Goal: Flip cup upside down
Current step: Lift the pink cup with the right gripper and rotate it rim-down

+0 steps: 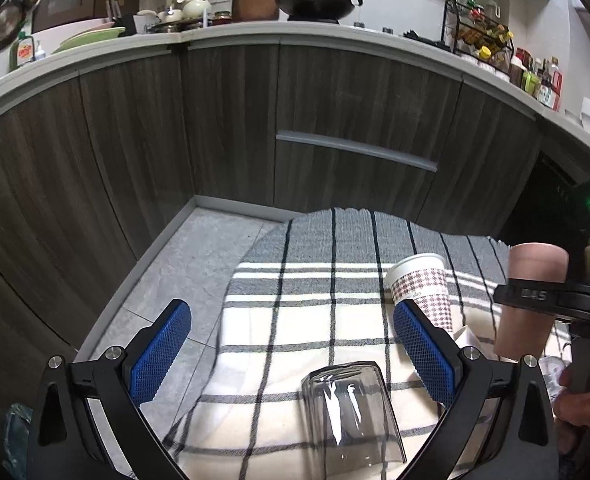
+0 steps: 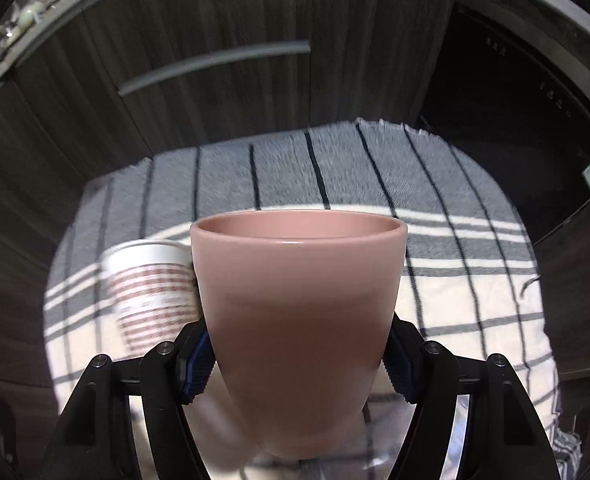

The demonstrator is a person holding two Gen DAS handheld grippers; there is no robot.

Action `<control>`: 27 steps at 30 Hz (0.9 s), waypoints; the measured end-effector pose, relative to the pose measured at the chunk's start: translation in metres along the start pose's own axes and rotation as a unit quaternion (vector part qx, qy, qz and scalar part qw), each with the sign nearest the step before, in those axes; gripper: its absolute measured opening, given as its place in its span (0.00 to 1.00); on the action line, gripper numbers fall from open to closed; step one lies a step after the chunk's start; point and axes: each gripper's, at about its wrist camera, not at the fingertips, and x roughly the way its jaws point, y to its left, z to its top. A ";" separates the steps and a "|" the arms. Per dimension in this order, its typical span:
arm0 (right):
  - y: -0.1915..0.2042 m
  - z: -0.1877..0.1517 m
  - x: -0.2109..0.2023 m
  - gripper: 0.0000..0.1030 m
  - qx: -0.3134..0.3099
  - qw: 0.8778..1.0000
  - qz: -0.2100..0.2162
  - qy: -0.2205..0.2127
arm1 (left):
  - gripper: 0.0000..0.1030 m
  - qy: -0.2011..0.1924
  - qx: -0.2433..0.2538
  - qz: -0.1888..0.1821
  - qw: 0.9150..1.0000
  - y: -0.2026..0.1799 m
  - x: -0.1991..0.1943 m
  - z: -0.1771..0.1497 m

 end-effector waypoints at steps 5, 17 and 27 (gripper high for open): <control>-0.003 -0.013 -0.056 0.68 -0.009 0.999 0.029 -0.025 | 1.00 -0.017 -0.002 0.003 1.000 0.007 -0.039 0.006; -0.014 -0.132 -0.104 0.68 -0.023 0.992 0.113 0.056 | 1.00 -0.016 0.048 -0.002 0.999 0.017 -0.128 -0.047; -0.010 -0.202 -0.055 0.68 -0.008 0.980 0.132 0.151 | 1.00 0.024 0.048 -0.003 0.999 0.023 -0.127 -0.094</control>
